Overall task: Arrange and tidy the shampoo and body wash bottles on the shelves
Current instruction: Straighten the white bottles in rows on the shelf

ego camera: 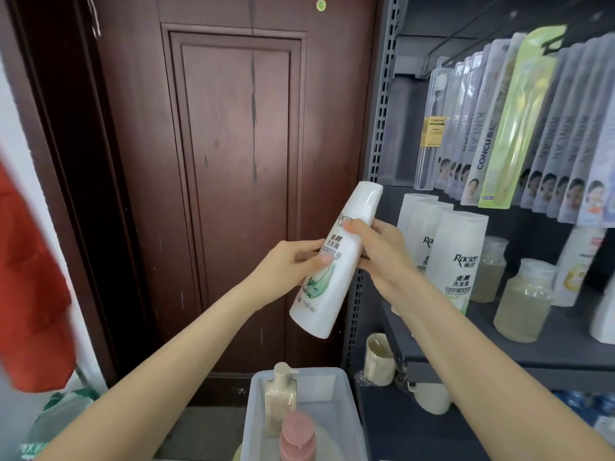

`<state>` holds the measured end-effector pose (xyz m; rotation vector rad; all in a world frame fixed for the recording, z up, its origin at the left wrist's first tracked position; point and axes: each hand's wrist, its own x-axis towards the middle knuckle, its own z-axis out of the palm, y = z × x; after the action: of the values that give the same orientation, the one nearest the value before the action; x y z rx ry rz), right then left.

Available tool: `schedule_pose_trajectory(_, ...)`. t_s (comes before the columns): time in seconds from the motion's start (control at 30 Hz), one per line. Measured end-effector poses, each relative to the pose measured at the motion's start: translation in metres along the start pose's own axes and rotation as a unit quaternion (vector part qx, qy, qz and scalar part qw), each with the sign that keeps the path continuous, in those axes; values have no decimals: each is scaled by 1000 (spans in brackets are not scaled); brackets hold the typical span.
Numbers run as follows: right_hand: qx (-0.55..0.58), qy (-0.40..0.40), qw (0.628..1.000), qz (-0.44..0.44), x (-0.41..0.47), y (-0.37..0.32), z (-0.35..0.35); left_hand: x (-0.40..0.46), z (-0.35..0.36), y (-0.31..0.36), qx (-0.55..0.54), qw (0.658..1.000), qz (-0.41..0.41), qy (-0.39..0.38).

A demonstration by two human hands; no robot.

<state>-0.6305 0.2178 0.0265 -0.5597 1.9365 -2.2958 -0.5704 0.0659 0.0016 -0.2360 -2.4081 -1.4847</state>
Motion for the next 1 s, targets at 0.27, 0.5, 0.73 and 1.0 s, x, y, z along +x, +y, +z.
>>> schedule_pose_trajectory(0.27, -71, -109, 986, -102, 1, -30, -36, 24, 14, 32, -91, 995, 4, 33)
schedule_pose_trajectory(0.5, -125, -114, 972, -161, 10, -46, -56, 50, 27, 60, -78, 995, 33, 60)
schedule_pose_trajectory(0.73, -454, -50, 861, -223, 36, -82, -81, 77, 40, 60, -10, 988, 45, 151)
schedule_pose_trajectory(1.0, -639, -87, 762, -60, 74, -75, -114, 128, 46, 34, 27, 980, 42, 192)
